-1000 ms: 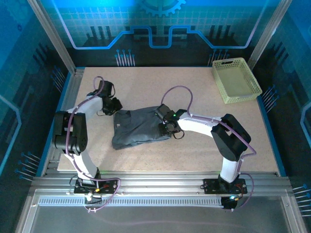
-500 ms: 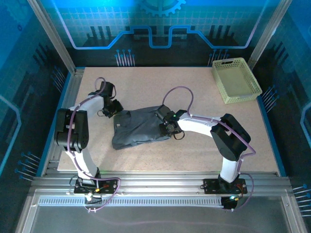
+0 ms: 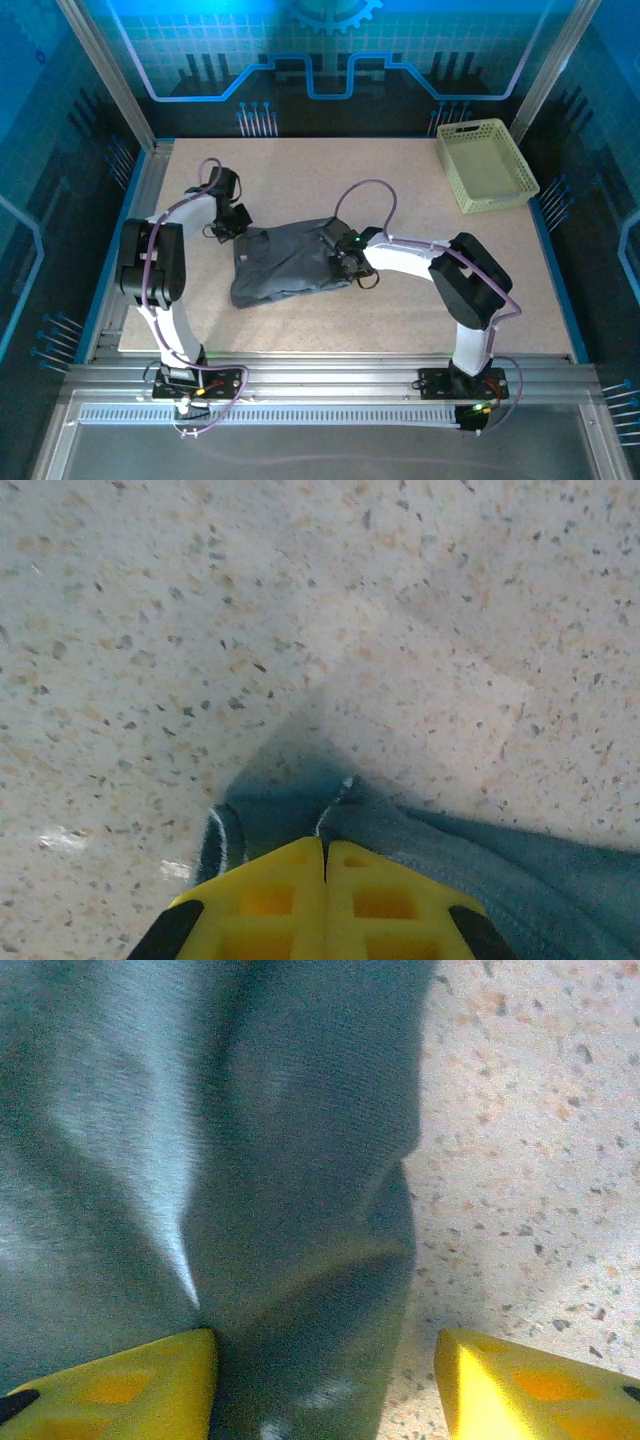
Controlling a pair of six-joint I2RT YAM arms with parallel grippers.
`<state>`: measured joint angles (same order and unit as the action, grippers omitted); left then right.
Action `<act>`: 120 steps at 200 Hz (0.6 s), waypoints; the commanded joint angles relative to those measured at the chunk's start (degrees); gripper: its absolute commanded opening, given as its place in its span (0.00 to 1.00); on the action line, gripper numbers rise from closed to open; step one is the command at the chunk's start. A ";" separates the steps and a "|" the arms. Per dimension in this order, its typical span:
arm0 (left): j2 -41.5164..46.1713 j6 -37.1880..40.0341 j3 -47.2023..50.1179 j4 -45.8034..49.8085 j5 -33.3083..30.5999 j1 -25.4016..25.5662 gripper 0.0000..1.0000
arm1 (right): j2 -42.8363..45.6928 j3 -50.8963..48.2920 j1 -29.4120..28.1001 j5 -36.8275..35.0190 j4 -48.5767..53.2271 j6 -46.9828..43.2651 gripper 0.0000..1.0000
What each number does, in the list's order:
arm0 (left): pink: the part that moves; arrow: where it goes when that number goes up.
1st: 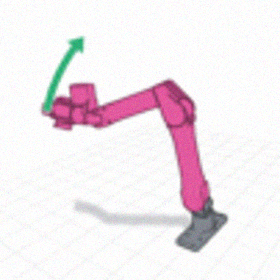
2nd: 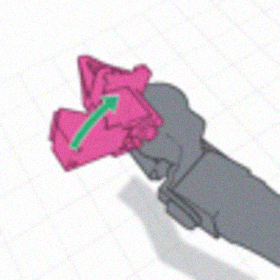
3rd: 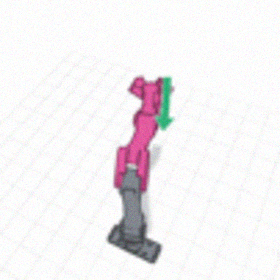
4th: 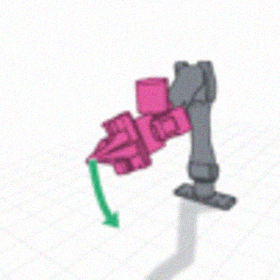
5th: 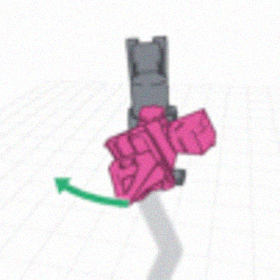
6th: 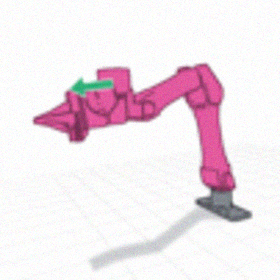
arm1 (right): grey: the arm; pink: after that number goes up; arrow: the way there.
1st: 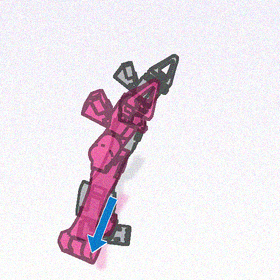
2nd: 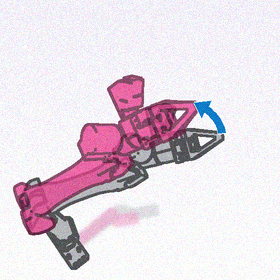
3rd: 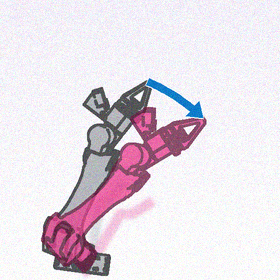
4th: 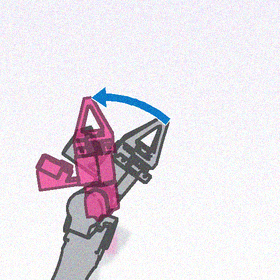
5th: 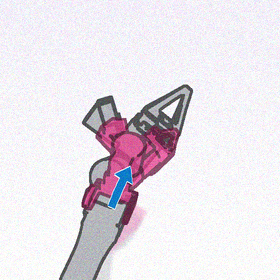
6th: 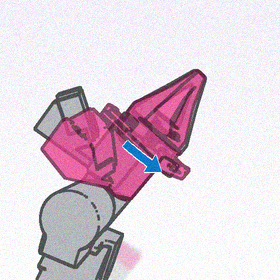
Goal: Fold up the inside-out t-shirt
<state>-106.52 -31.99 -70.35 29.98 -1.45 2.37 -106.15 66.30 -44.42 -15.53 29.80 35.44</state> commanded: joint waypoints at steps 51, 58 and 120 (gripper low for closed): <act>5.15 -3.07 1.72 -1.72 1.41 -5.18 0.01 | 3.74 -4.69 1.89 -0.52 -0.79 0.86 0.58; 5.47 -3.04 1.75 -1.34 1.50 -5.13 0.11 | 4.48 -4.05 1.53 -0.63 -0.63 -0.26 0.59; 21.33 -2.97 9.21 4.89 -3.65 0.78 0.60 | 7.07 5.66 5.50 4.19 0.62 -7.88 0.62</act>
<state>-94.89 -34.44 -65.54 30.83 -2.42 -1.56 -99.09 66.11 -41.67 -13.87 29.47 31.57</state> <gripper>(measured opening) 0.593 0.629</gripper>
